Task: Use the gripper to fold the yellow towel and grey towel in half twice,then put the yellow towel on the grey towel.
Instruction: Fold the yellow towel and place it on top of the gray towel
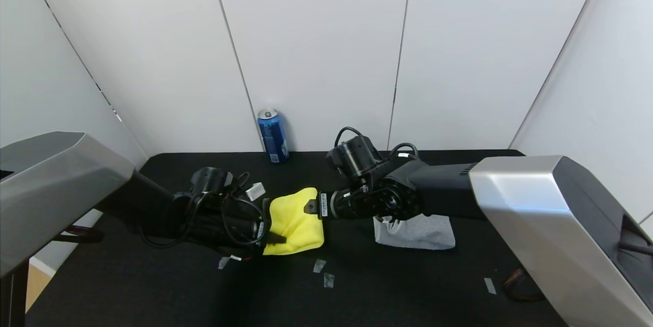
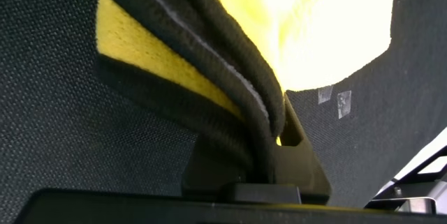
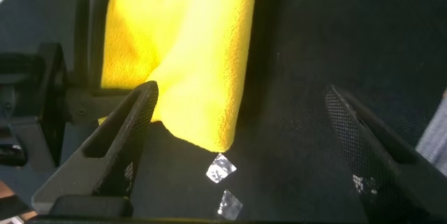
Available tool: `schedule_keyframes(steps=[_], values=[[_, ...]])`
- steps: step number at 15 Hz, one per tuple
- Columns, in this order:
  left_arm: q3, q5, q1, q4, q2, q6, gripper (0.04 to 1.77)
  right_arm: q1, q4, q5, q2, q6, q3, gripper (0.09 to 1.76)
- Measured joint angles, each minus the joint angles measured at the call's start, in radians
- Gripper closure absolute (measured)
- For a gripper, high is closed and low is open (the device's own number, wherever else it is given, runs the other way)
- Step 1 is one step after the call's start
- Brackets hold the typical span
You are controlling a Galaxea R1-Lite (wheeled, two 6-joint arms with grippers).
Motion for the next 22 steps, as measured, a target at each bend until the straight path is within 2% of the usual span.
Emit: schedule_keyframes(steps=[3, 12, 19, 22], values=[[0.007, 0.000, 0.000, -0.014, 0.000, 0.003, 1.61, 0.007, -0.009, 0.054, 0.020, 0.000, -0.009, 0.14], [0.064, -0.001, 0.000, -0.097, -0.018, -0.001, 1.61, 0.053, -0.066, 0.076, 0.072, -0.002, -0.013, 0.14], [0.092, -0.002, 0.000, -0.117, -0.040, -0.001, 1.61, 0.061, -0.094, 0.114, 0.100, 0.000, -0.016, 0.14], [0.093, -0.002, -0.001, -0.116, -0.040, 0.001, 1.61, 0.061, -0.095, 0.114, 0.104, 0.001, -0.016, 0.60]])
